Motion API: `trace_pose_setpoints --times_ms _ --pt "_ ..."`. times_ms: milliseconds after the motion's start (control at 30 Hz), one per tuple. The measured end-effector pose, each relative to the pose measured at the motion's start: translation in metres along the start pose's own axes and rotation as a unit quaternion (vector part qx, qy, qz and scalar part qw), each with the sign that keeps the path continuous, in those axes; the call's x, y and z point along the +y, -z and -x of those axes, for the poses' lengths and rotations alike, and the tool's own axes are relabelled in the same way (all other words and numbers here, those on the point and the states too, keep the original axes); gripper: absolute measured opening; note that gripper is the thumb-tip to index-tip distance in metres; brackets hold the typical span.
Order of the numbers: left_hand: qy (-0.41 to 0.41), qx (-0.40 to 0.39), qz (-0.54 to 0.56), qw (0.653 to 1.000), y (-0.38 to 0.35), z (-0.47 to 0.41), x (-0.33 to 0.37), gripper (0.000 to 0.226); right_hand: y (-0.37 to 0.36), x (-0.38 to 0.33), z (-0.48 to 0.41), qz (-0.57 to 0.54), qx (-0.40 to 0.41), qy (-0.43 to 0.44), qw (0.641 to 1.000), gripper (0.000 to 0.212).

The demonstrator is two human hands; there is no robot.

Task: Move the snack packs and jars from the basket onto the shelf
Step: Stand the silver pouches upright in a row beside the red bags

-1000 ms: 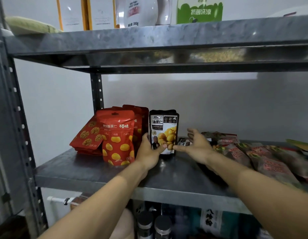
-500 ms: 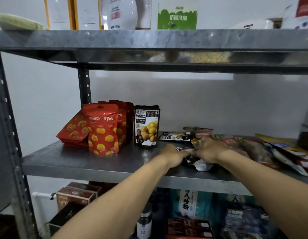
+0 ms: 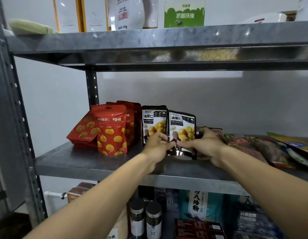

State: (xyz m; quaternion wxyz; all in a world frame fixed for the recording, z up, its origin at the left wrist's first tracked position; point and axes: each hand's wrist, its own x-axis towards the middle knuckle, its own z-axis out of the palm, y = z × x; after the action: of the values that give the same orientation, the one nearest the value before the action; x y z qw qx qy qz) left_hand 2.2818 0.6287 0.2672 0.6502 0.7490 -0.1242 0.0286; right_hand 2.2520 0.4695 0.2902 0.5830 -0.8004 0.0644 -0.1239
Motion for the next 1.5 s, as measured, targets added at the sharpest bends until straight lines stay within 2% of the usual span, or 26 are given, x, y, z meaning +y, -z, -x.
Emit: trace_pose_setpoints --times_ms 167,333,533,600,767,900,1100,1200,1300,1400,1500 --pt "-0.039 0.033 0.011 0.999 0.037 -0.008 -0.014 0.026 -0.049 -0.002 -0.009 0.015 0.036 0.073 0.997 0.067" --pt "-0.048 0.056 -0.028 0.997 0.062 -0.017 -0.03 0.03 -0.087 0.0 -0.021 0.072 0.061 0.078 0.993 0.069" --pt "-0.089 0.062 -0.052 0.993 0.071 -0.031 -0.043 0.072 -0.11 0.006 -0.037 0.111 0.073 0.105 0.986 0.068" --pt "-0.101 0.062 -0.059 0.991 0.074 -0.036 -0.045 0.079 -0.114 0.007 -0.04 0.114 0.078 0.12 0.983 0.072" --pt "-0.126 0.054 -0.061 0.989 0.074 -0.04 -0.045 0.08 -0.117 0.01 -0.042 0.124 0.088 0.141 0.978 0.075" --pt "-0.127 0.059 -0.073 0.987 0.075 -0.038 -0.043 0.079 -0.114 0.013 -0.041 0.133 0.066 0.128 0.981 0.082" --pt "-0.096 0.086 -0.134 0.983 0.075 -0.035 -0.045 0.097 -0.088 0.01 -0.03 0.172 0.07 0.108 0.977 0.104" --pt "-0.117 0.094 -0.161 0.976 0.073 -0.025 -0.042 0.097 -0.072 0.006 -0.023 0.215 0.072 0.124 0.966 0.106" --pt "-0.146 0.14 -0.227 0.953 0.07 -0.016 -0.04 0.092 -0.051 0.002 -0.013 0.273 0.054 0.146 0.949 0.098" --pt "-0.114 0.183 -0.29 0.932 0.064 -0.006 -0.034 0.091 -0.03 0.002 -0.005 0.293 0.047 0.15 0.943 0.092" --pt "-0.089 0.226 -0.35 0.905 0.052 0.006 -0.023 0.081 -0.013 0.006 0.001 0.296 0.041 0.147 0.943 0.088"
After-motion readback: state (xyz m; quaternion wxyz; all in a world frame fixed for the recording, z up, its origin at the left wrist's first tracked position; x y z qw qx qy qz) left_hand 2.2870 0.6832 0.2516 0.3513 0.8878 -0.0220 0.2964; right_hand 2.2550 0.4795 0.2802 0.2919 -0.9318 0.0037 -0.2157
